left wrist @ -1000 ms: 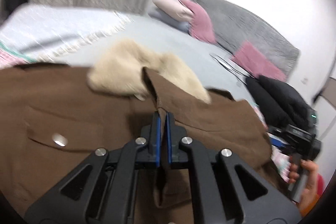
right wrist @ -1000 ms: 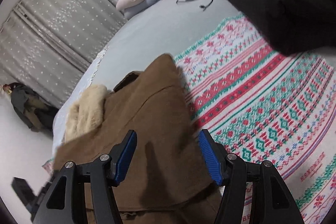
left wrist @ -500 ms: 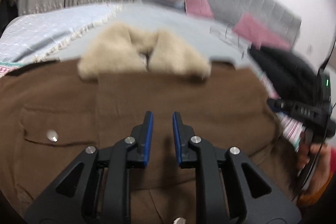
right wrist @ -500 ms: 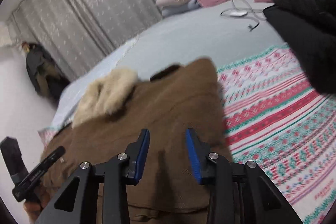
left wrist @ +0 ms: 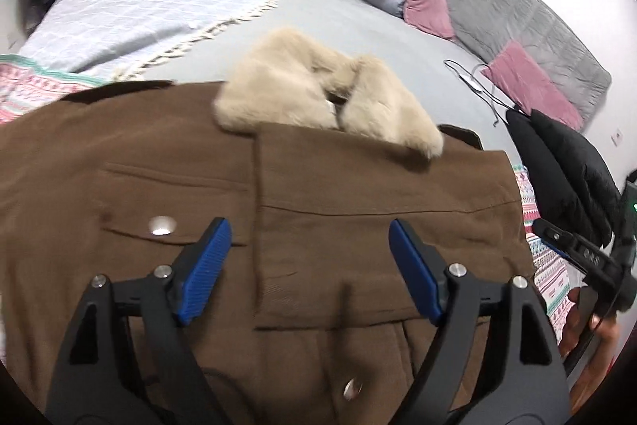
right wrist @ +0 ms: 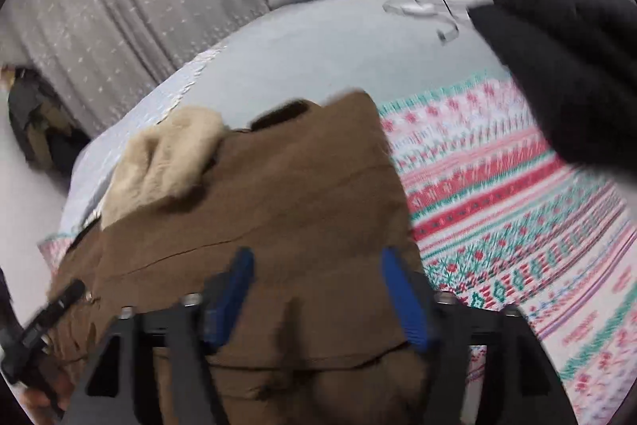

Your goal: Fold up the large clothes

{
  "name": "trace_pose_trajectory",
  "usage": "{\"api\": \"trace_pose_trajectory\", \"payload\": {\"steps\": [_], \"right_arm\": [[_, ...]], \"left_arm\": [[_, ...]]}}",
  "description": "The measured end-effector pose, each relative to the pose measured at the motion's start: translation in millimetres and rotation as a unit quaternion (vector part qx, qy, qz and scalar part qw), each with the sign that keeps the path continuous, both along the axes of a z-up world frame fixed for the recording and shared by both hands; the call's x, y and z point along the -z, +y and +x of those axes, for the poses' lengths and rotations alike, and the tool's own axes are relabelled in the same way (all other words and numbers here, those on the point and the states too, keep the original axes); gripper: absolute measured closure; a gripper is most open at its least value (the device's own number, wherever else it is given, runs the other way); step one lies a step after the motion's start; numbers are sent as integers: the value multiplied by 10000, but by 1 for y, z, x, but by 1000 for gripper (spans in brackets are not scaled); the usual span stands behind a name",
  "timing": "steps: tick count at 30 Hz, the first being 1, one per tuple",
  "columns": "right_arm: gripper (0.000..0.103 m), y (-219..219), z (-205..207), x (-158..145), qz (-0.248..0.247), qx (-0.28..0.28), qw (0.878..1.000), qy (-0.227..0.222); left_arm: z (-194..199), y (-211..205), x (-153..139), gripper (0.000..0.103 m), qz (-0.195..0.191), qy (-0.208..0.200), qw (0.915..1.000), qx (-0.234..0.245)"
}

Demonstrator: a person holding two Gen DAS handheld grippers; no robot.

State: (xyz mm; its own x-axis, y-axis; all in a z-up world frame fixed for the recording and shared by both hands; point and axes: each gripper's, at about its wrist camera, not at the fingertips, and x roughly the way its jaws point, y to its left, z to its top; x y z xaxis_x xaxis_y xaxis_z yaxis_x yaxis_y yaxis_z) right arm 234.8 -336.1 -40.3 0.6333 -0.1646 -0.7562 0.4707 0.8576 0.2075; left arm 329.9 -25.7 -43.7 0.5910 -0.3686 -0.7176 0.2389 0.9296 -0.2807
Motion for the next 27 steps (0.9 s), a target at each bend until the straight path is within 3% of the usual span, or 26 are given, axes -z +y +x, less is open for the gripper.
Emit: {"api": "trace_pose_trajectory", "payload": {"steps": [3,7,11,15,19,21,24,27], "right_arm": [[26,29,4,-19,-362,-366,9987,-53],[23,63,13,-20,-336,-952,9949,-71],[23,85,20,-10,-278,-1266,9915,57],[23,104,23,-7,-332,-1456,9887,128],[23,110,26,0,-393,-1522,9874,186],[23,111,28,2,-400,-1527,9872,214],[23,113,29,5,-413,-1506,9874,254],[23,112,30,6,-417,-1491,9876,269]], "left_arm": [[-6,28,-15,20,1,206,9993,-299],[-23,92,-23,9,8,429,9945,-959],[-38,156,-14,8,194,633,9842,-1643],[-49,224,11,8,-225,1052,9688,-2231],[-55,284,43,8,-1157,1417,9416,-2827],[-57,305,54,9,-1590,1339,9317,-2978],[-54,325,54,11,-1654,1016,9267,-3218],[-49,349,64,13,-1703,945,9077,-3716]]}}
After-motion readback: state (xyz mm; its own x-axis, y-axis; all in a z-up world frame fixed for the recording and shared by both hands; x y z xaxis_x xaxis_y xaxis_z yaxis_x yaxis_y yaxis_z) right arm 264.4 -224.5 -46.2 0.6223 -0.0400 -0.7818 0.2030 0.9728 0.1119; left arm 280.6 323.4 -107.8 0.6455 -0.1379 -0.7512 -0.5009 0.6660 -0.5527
